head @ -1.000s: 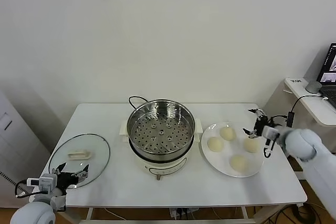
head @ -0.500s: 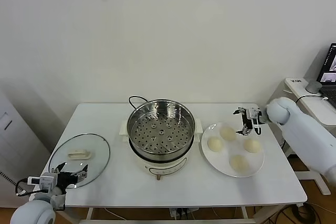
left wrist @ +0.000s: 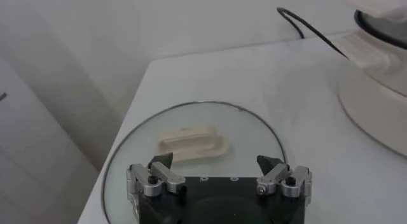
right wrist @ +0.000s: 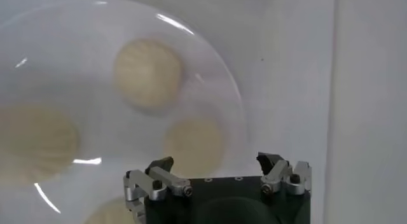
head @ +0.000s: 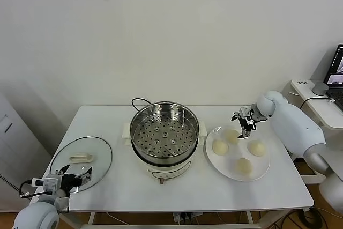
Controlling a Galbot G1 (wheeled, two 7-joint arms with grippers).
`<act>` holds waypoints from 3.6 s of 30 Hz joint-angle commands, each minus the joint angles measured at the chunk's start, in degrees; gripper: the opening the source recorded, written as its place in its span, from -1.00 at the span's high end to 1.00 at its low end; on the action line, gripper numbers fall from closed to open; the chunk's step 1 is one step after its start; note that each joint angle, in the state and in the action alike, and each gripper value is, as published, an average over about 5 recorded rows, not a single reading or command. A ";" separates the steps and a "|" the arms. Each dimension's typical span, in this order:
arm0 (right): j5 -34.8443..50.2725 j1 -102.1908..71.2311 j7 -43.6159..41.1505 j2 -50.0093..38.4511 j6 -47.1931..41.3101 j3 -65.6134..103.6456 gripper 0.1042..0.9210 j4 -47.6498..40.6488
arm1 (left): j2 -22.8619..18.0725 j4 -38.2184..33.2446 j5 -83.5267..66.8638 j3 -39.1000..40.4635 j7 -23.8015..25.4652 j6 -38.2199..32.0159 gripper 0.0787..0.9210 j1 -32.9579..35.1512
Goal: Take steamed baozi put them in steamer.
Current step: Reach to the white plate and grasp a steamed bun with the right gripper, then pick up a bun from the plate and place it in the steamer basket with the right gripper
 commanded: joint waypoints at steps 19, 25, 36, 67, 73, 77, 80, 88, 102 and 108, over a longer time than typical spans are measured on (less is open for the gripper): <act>-3.63 -0.35 -0.39 4.20 0.91 1.88 -0.13 -5.51 | -0.29 -0.52 0.12 -0.05 0.11 -0.18 -0.77 0.56; -3.40 -0.46 -1.35 3.98 0.92 1.80 -0.12 -5.34 | -0.34 -0.57 0.11 -0.12 0.10 -0.22 -0.77 0.55; 6.96 9.37 -5.73 -3.23 2.12 -8.59 -0.12 7.26 | -0.73 -1.39 0.35 -0.73 -0.06 -0.28 -0.77 1.83; 4.35 28.59 -13.58 22.26 37.87 -16.09 -0.16 11.27 | 0.40 -2.18 0.41 0.30 -0.18 -0.41 -0.77 1.99; -2.86 22.65 -13.57 22.33 37.87 -15.18 -0.16 14.43 | 0.27 -2.06 0.42 0.31 -0.22 -0.47 -0.77 2.51; -5.98 19.71 -13.53 22.55 37.87 -14.51 -0.16 15.61 | 0.04 -2.00 0.61 0.43 -0.23 -0.43 -0.77 2.62; -7.77 17.94 -13.55 22.83 37.87 -14.37 -0.16 16.12 | -0.25 -1.92 0.91 0.62 -0.23 -0.38 -0.77 2.49; -13.84 13.52 -13.41 24.25 37.87 -11.58 -0.15 14.71 | -0.71 -1.98 1.50 0.95 -0.20 -0.33 -0.77 2.54; -22.26 10.00 -11.67 27.12 37.87 -7.29 -0.16 10.85 | -0.81 -1.83 1.48 1.23 -0.17 -0.53 -0.77 2.67; -22.34 9.82 -11.00 26.62 37.87 -6.54 -0.38 11.17 | -0.78 -1.86 1.46 1.37 -0.17 -0.55 -0.77 2.65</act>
